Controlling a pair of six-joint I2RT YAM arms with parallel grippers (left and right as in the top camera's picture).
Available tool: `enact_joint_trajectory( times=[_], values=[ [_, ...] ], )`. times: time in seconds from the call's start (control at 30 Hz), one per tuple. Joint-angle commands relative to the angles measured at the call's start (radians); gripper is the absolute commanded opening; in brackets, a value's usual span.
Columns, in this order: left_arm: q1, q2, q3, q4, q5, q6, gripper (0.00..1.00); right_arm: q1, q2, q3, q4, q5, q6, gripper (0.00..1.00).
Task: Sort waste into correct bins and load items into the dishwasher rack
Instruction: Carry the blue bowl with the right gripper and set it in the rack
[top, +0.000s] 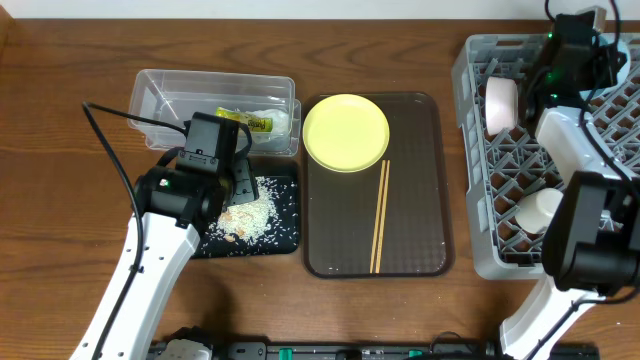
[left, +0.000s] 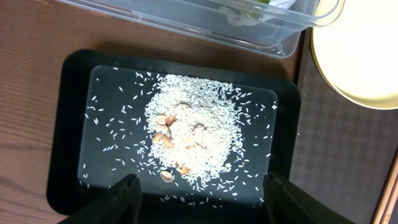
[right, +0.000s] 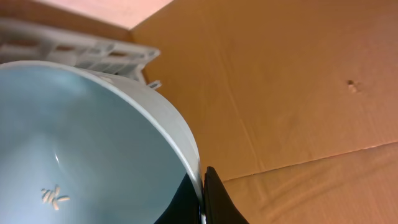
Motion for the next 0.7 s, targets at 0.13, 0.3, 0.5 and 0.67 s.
enact_joint_trajectory(
  times=[0.13,0.3,0.5,0.67],
  values=[
    [0.005,0.006,0.005,-0.002,-0.012,-0.006,0.66,0.033,0.055,-0.001,-0.037,0.046,0.037,0.01],
    [0.005,0.006,0.005,-0.002,-0.012,-0.006,0.66,0.082,0.055,-0.001,-0.134,0.045,0.217,0.17],
    [0.005,0.006,0.005,-0.002,-0.012,-0.006,0.66,0.138,0.045,-0.001,-0.224,0.043,0.364,0.36],
    [0.005,0.006,0.005,-0.002,-0.012,-0.006,0.66,0.167,0.003,-0.001,-0.312,-0.051,0.426,0.42]
  ],
)
